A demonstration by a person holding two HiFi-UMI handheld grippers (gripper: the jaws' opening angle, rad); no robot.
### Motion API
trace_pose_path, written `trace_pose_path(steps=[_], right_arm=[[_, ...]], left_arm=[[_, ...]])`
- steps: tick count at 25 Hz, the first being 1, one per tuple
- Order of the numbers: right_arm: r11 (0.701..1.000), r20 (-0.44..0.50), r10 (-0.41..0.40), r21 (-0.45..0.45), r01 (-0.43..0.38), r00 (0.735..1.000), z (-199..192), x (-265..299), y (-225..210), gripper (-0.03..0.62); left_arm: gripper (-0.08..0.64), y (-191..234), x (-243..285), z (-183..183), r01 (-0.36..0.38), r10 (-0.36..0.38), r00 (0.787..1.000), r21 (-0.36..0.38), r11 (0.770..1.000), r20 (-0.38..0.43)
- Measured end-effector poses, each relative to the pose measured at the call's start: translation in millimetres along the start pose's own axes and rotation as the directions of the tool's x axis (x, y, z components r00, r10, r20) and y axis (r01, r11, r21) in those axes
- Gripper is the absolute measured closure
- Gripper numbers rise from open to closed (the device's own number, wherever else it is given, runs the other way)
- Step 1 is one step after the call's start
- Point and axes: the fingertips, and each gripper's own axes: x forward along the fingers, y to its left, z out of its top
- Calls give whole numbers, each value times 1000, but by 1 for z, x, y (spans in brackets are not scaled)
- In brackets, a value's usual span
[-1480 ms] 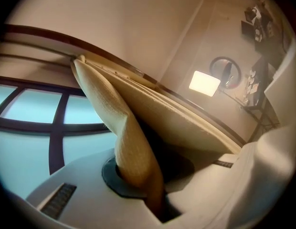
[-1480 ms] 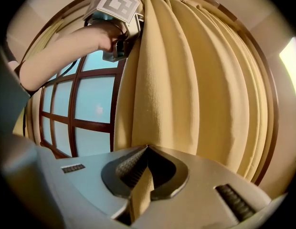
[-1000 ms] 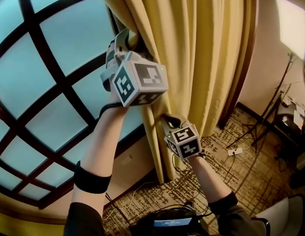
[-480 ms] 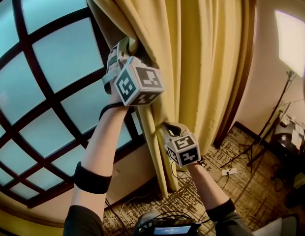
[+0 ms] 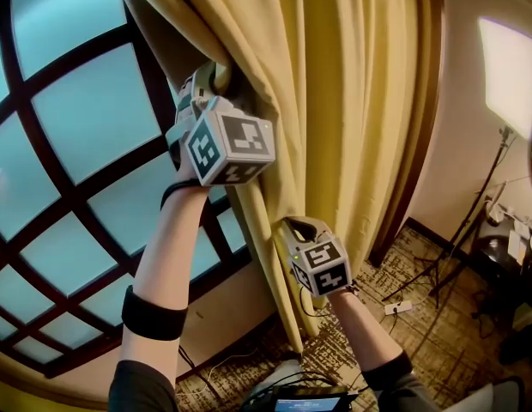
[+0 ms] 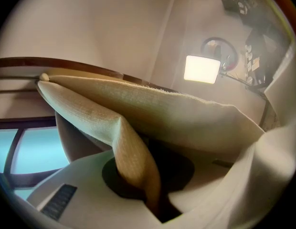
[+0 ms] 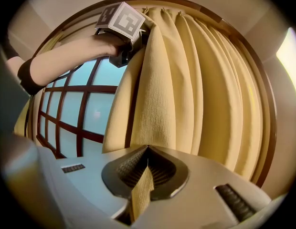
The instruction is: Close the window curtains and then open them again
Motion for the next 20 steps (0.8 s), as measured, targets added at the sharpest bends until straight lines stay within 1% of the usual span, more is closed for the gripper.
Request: trace_pose_path(steps=[3, 5, 7, 8, 9, 11, 12, 14, 16, 18, 20], right_arm=[[1000, 1, -15, -10, 15, 1000, 1, 7, -18, 577], [1000, 4, -21, -16, 21, 1000, 4, 14, -26, 575], [1000, 13, -25, -16, 25, 1000, 9, 23, -34, 576], [999, 16, -28, -16, 28, 999, 10, 27, -37, 575], [999, 15, -30, -16, 31, 999, 11, 31, -41, 577], [999, 4, -39, -14, 39, 999, 9, 35, -48, 577], [999, -2, -45, -11, 45, 999, 6, 37, -53, 577], [998, -12, -59, -3, 59, 998, -1, 37, -65, 577], [997, -14, -79, 5, 79, 997, -8, 36, -85, 577], [994, -14, -110, 16, 111, 994, -13, 33, -105, 577], [991, -14, -134, 27, 135, 991, -17, 34, -115, 577]], left_arm=[[535, -7, 12, 2, 16, -16, 999, 16, 1000, 34], [537, -7, 16, 16, 15, -16, 997, 14, 1000, 75], [537, -8, 24, 22, 22, -23, 995, 20, 1000, 93], [537, -13, 31, 20, 37, -40, 995, 35, 999, 88], [556, -25, 39, 15, 65, -69, 995, 64, 996, 74], [558, -63, 56, 7, 141, -148, 988, 124, 982, 49], [558, -84, 63, 6, 170, -178, 983, 134, 976, 46], [548, -108, 75, 7, 196, -202, 978, 108, 975, 52], [548, -112, 85, 18, 194, -199, 978, 75, 978, 68], [548, -116, 92, 27, 189, -196, 977, 81, 979, 89], [548, -122, 100, 21, 190, -201, 975, 109, 976, 94]])
